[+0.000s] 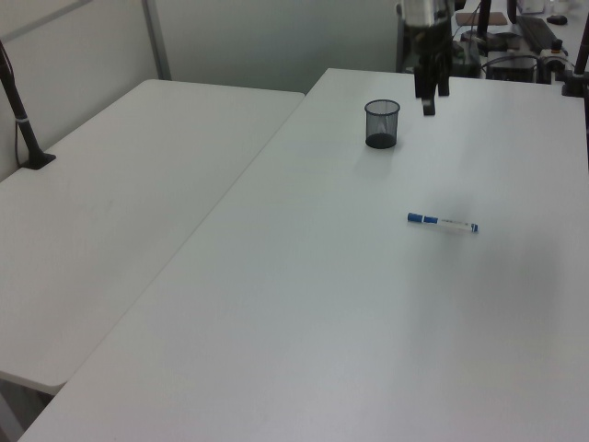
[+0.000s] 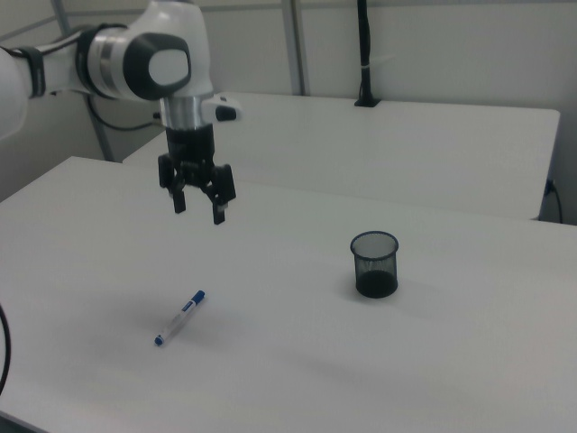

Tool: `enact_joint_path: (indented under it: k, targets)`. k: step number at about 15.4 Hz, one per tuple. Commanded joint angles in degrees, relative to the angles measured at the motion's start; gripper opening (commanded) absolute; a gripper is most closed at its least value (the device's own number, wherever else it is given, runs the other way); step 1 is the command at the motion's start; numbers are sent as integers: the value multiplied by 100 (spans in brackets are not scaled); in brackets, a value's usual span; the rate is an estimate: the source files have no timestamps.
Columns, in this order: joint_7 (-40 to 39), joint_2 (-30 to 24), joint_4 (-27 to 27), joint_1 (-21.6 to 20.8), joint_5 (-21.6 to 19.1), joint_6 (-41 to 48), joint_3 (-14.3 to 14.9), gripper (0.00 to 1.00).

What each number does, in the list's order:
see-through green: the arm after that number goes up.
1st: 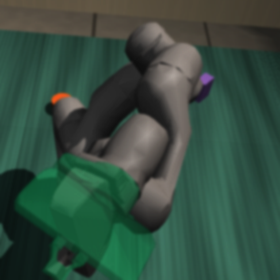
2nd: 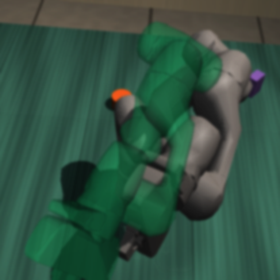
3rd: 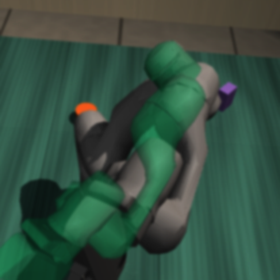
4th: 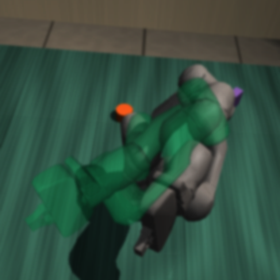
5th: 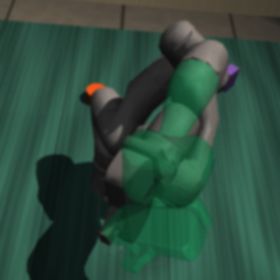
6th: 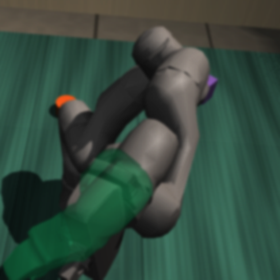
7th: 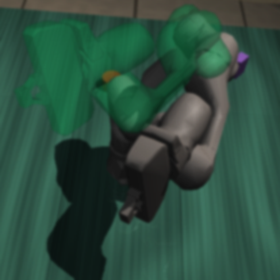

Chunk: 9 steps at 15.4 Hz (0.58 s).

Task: Insert the marker
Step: 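Move the gripper over the blue-capped white marker and lower it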

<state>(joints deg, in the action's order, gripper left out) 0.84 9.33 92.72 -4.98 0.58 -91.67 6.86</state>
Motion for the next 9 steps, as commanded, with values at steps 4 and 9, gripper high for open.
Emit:
enact_joint_path:
  k: [4, 9]
  targets:
    - [-190, 499, 228, -328, 39, 70, 17, 97]
    - [37, 465, 826, -293, 30, -631, 17, 91]
